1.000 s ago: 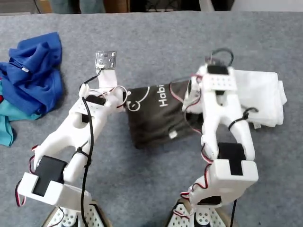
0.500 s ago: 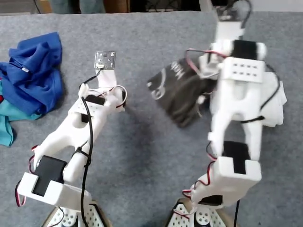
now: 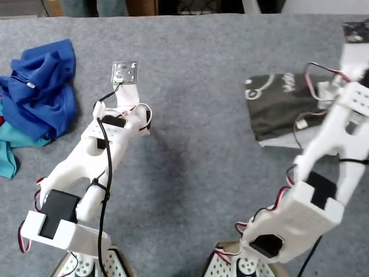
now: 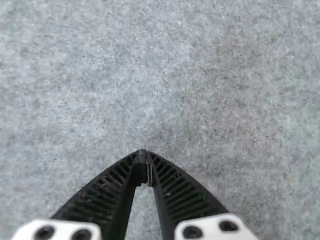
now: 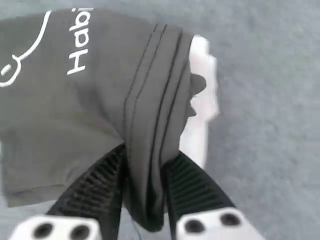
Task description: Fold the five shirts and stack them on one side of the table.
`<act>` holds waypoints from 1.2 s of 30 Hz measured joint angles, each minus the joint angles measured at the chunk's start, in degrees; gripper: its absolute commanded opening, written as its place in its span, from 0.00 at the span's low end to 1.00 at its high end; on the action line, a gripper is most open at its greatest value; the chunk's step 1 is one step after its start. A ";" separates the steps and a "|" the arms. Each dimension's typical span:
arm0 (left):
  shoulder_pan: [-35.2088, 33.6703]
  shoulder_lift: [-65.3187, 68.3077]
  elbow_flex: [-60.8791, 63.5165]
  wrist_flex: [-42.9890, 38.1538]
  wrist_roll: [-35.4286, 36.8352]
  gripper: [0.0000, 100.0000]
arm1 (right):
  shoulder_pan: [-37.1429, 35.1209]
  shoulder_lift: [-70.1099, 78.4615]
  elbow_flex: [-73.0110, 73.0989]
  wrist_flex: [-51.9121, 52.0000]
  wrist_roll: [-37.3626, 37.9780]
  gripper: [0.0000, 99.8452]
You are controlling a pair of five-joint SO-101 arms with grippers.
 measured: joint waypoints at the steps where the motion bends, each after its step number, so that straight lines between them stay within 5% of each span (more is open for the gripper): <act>1: 0.00 0.00 0.00 0.00 0.00 0.03 | 1.32 0.00 0.00 0.00 0.53 0.01; 7: 0.00 0.00 0.00 0.00 0.00 0.03 | 4.48 1.76 0.53 0.00 1.32 0.05; 13: 0.00 0.00 0.00 0.00 0.00 0.03 | 4.92 3.16 0.53 0.09 1.32 0.43; 15: 0.00 0.00 0.00 0.00 0.00 0.03 | 5.54 3.16 0.53 0.09 1.32 0.47; 20: 0.00 0.00 0.00 0.00 0.00 0.03 | 5.54 3.16 -2.99 2.73 1.05 0.37; 25: 0.00 0.00 0.00 0.00 0.00 0.03 | 2.99 3.16 -9.58 6.59 -5.27 0.00; 27: 0.00 0.00 0.00 0.00 0.00 0.03 | 0.00 3.25 -10.11 6.59 -7.65 0.06; 36: 0.00 0.00 0.00 0.00 0.00 0.03 | -3.60 21.71 -9.85 2.73 -18.37 0.01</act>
